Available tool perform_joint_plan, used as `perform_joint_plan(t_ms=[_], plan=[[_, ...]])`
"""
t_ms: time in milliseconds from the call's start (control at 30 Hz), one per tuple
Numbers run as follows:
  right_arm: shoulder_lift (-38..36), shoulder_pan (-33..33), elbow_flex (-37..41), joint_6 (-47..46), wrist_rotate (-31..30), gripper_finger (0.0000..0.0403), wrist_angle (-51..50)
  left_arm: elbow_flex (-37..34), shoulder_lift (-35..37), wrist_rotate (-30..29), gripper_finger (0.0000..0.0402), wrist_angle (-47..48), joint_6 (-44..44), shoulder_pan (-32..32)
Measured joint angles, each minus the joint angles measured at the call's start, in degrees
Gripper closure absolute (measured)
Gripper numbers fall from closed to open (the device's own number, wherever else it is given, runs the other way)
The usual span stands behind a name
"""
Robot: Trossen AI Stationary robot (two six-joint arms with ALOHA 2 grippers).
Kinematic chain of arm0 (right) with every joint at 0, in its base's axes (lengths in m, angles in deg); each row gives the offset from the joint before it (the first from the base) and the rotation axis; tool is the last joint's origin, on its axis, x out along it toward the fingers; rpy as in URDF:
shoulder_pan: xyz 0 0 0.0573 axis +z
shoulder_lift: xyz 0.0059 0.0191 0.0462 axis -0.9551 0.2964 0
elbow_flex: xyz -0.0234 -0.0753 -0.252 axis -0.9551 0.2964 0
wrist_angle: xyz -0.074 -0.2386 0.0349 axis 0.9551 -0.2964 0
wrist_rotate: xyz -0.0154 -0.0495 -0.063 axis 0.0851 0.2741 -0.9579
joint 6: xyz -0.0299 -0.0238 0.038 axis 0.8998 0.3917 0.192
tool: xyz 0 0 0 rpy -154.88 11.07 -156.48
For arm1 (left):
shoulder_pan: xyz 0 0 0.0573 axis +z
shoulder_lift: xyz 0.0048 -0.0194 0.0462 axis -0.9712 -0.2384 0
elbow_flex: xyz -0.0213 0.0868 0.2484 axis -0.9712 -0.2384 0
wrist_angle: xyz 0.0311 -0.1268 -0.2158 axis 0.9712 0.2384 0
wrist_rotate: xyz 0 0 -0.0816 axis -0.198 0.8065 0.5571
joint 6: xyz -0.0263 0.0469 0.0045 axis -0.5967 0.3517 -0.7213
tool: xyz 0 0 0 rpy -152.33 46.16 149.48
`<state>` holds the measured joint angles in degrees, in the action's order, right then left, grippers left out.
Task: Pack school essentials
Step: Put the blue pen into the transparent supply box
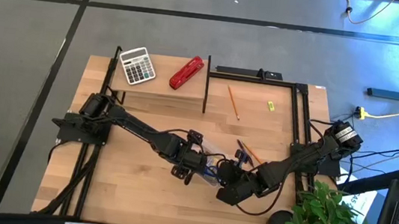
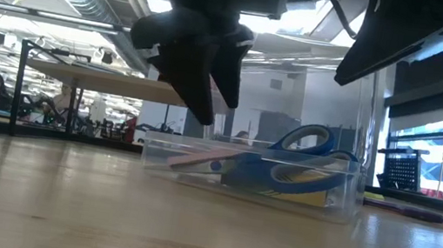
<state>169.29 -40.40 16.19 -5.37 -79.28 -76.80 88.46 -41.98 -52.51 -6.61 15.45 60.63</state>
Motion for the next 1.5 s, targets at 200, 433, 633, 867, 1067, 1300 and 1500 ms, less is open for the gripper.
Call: perform_joint_plan(t_ms=[200,433,633,867,1067,1300,1500], plan=[[0.0,0.04,0.0,0.0,0.04,0.0258,-0.02,0.0,0.01,2.87,0.0008,0.92,-1.34,-0.91],[0.0,0.0,-0.02,0.0,-0.03,0.0258,0.39,0.86,2.37,3.4,0.0008,5.36,-7.4,-2.88],[0.0,0.0,-0.02,0.0,-0.03,0.0258,1.14,0.94,7.84,4.32,0.0008,8.9,-13.2,-5.76],[0.0,0.0,-0.02,0.0,-0.04,0.0258,1.55,0.98,12.96,3.82,0.0008,9.35,-15.6,-7.4],[0.0,0.0,-0.02,0.0,-0.02,0.0258,1.88,0.98,15.0,2.81,0.0008,9.97,-18.31,-7.05],[0.0,0.0,-0.02,0.01,-0.16,0.0258,5.18,0.98,18.15,-3.33,0.0008,10.43,-23.4,-6.94],[0.02,0.0,-0.02,0.28,-0.06,0.0258,6.56,0.98,20.33,-5.36,0.0008,10.99,-27.16,-6.55]])
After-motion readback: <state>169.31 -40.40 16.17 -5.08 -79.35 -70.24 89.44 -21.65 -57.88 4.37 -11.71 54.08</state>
